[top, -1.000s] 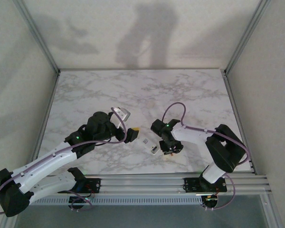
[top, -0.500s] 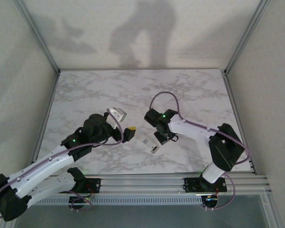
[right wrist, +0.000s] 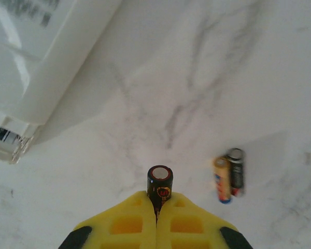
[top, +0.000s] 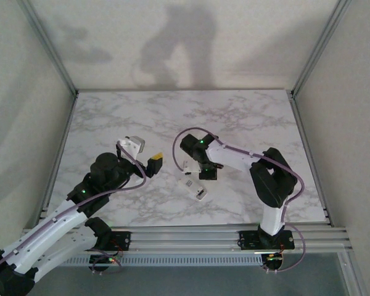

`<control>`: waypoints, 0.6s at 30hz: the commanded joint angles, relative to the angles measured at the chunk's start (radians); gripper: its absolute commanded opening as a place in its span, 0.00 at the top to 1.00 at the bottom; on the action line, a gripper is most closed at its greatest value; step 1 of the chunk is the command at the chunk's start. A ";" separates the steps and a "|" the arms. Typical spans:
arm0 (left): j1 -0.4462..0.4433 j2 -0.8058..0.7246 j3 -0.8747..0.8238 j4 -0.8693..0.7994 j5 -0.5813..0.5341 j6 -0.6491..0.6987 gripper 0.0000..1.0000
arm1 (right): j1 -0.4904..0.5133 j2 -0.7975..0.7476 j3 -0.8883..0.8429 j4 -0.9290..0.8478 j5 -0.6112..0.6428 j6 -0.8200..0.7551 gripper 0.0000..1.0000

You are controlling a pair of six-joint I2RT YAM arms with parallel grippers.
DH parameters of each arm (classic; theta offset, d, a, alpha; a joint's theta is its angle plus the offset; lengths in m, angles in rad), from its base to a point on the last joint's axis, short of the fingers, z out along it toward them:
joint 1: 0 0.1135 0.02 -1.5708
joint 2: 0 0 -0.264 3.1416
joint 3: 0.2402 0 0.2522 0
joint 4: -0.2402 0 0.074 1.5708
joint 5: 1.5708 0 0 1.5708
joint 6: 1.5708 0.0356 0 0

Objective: Load the batteries into the remote control

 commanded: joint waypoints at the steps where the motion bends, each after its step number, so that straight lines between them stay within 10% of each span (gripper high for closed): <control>1: 0.017 -0.005 -0.011 0.046 0.041 -0.017 0.00 | -0.014 0.032 -0.091 0.011 0.002 -0.104 1.00; 18: 0.035 -0.049 -0.031 0.088 0.104 -0.026 0.01 | -0.020 0.036 -0.124 0.040 -0.040 -0.043 0.71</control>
